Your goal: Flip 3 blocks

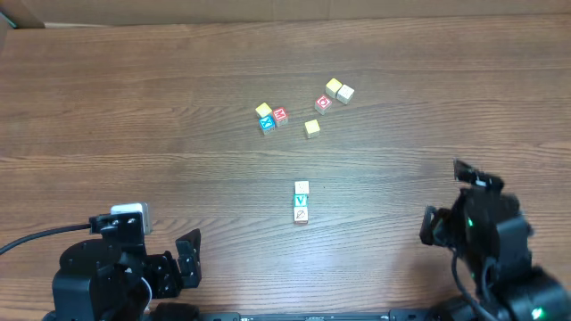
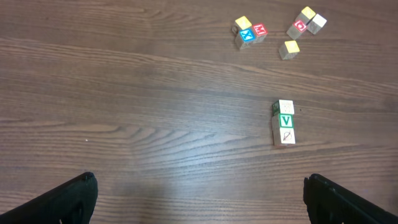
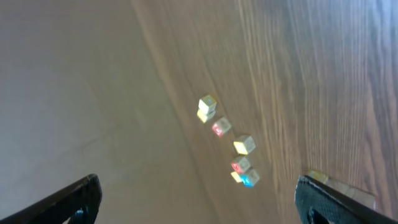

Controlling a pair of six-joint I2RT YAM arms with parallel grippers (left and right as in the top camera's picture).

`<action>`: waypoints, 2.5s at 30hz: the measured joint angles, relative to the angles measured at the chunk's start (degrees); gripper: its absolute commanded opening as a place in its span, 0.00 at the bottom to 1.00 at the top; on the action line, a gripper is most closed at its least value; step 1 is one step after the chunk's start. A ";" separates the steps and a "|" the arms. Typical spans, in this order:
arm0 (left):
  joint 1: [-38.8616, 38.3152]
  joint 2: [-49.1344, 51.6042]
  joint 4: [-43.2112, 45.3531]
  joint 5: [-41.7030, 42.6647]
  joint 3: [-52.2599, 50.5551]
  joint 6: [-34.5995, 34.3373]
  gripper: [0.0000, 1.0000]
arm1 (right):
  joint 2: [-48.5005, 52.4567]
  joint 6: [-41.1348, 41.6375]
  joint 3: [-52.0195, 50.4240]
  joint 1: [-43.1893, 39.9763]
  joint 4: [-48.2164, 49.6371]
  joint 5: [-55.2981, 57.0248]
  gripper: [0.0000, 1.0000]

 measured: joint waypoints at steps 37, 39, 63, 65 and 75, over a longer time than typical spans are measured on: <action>0.00 0.00 -0.02 0.00 0.00 0.00 1.00 | -31.19 -84.85 -23.08 -19.45 5.29 -8.20 1.00; 0.00 0.00 -0.02 0.00 0.00 0.00 1.00 | -31.80 -88.80 -24.72 -19.47 7.08 -9.05 1.00; 0.00 0.00 -0.02 0.00 0.00 0.00 1.00 | -31.89 -107.43 -32.68 -19.50 10.16 -8.90 1.00; 0.00 0.00 -0.02 0.00 0.00 0.02 1.00 | -31.89 -109.22 -33.18 -19.41 11.04 -9.94 1.00; 0.00 0.00 -0.02 0.00 0.00 0.00 1.00 | -31.89 -115.34 -33.22 -18.99 11.63 -13.79 1.00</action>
